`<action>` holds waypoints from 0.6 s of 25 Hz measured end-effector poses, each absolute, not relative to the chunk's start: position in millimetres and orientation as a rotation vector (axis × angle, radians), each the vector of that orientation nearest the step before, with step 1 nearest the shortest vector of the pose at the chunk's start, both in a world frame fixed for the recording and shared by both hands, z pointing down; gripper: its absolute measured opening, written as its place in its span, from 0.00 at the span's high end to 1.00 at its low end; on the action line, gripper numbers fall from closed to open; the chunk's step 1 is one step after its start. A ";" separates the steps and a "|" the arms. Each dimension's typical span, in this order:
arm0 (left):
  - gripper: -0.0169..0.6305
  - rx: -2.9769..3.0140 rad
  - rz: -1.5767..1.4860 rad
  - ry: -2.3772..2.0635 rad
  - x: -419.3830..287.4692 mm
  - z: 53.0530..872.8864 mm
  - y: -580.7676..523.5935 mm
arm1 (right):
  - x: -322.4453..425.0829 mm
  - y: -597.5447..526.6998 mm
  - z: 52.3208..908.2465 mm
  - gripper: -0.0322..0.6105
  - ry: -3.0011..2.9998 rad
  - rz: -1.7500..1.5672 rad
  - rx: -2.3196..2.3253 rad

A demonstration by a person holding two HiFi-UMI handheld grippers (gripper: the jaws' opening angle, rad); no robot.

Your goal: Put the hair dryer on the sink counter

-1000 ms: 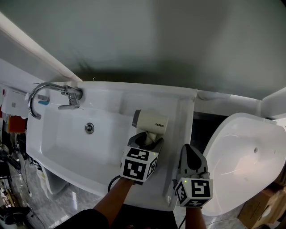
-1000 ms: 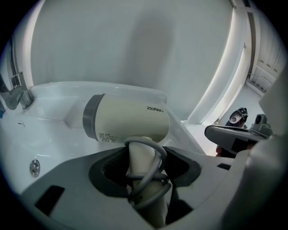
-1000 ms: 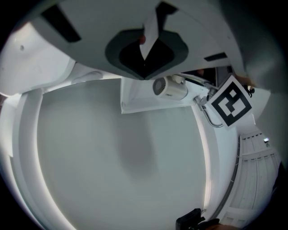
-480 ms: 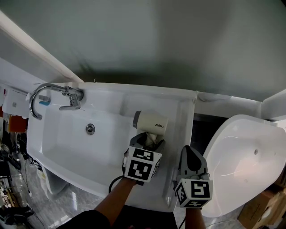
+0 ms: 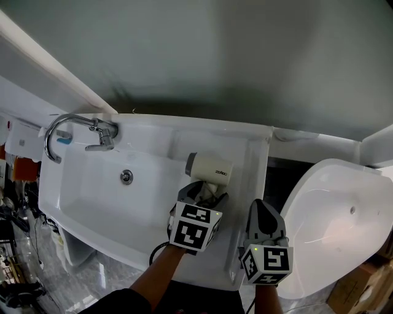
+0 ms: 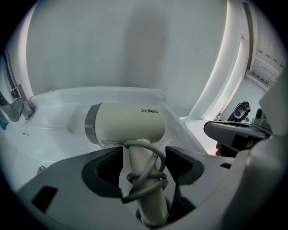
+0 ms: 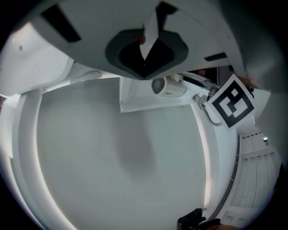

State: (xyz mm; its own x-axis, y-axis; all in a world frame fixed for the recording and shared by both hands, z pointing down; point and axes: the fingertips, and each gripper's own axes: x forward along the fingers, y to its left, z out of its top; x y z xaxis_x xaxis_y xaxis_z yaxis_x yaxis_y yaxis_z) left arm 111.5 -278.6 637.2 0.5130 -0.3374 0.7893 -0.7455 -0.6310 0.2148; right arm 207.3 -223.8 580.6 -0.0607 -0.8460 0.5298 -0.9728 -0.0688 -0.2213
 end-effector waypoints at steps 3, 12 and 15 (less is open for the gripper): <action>0.54 2.230 0.958 -0.908 106.4 626.9 -278.5 | 206.1 -222.3 576.1 0.92 -1.976 0.807 1.988; 0.54 2.303 0.839 -0.920 97.9 589.8 -267.7 | 197.4 -215.7 554.5 0.92 -1.996 0.756 2.020; 0.55 2.331 0.792 -0.916 95.7 576.5 -262.0 | 191.9 -211.7 546.0 0.92 -2.005 0.737 2.028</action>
